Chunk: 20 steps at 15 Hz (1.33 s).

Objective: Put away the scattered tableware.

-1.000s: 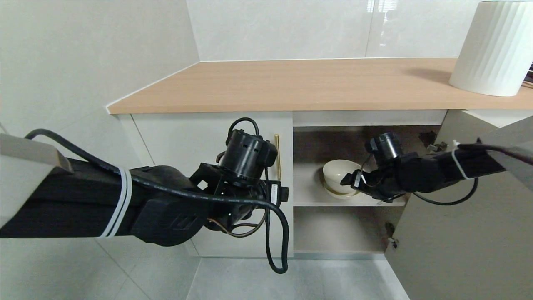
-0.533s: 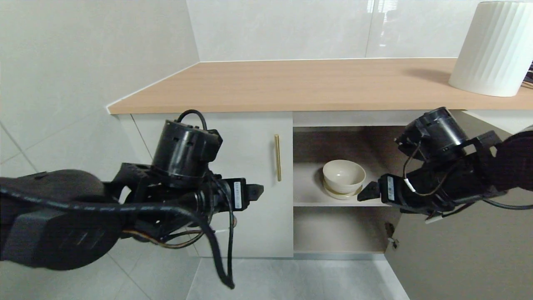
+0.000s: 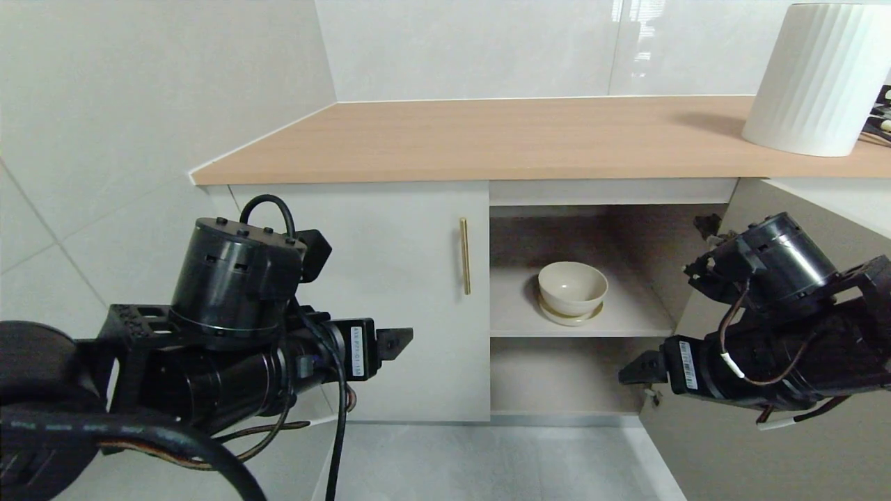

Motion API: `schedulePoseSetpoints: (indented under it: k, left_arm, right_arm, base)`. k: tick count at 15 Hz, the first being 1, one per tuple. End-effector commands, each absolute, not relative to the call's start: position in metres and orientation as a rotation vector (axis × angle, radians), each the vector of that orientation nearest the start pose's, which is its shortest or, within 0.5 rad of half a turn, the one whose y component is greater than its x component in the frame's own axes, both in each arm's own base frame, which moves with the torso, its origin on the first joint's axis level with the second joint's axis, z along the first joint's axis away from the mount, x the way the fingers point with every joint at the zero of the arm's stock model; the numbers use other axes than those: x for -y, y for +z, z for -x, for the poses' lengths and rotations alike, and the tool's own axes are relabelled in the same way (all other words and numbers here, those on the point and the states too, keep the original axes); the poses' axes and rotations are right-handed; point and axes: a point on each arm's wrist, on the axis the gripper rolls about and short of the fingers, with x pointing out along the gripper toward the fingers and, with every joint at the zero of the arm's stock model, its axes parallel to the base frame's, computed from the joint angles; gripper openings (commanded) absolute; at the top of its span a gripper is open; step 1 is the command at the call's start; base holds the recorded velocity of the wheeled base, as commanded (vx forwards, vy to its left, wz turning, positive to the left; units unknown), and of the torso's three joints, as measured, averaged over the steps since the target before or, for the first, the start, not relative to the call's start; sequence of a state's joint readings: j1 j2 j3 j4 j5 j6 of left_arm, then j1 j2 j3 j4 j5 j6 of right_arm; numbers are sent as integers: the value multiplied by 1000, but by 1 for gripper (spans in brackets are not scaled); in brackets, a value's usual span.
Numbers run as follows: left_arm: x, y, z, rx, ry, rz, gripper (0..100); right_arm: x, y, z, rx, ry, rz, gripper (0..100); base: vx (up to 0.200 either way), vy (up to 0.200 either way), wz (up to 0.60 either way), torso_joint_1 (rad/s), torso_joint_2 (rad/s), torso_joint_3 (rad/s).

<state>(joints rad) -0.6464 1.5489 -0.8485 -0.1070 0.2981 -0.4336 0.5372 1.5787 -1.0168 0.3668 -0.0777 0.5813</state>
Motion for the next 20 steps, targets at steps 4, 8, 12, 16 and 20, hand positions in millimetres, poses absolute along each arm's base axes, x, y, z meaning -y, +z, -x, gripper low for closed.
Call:
schedulePoseSetpoints:
  k: [4, 8, 12, 16, 20]
  left_arm:
    - [152, 185, -213, -600, -211, 142, 100]
    - [152, 185, -213, -600, -209, 143, 100]
    - [152, 185, -213, -599, -203, 140, 100]
    - [152, 184, -214, -600, -203, 139, 100]
    - [152, 184, -214, -600, -202, 139, 100]
  right_arm:
    - [-127, 189, -216, -977, 152, -249, 100]
    - [-127, 188, -216, -980, 153, -247, 100]
    - [-127, 188, -216, -980, 153, -247, 100]
    - [-127, 189, -216, -977, 152, -248, 100]
    - [-127, 190, -215, -973, 155, -250, 100]
  base:
    - [-200, 0, 0, -4, -1, 4]
    - [-200, 0, 0, 5, 4, 1]
    - [-150, 0, 0, 2, 2, -3]
    - [0, 0, 0, 0, 0, 0]
    - [0, 0, 0, 0, 0, 0]
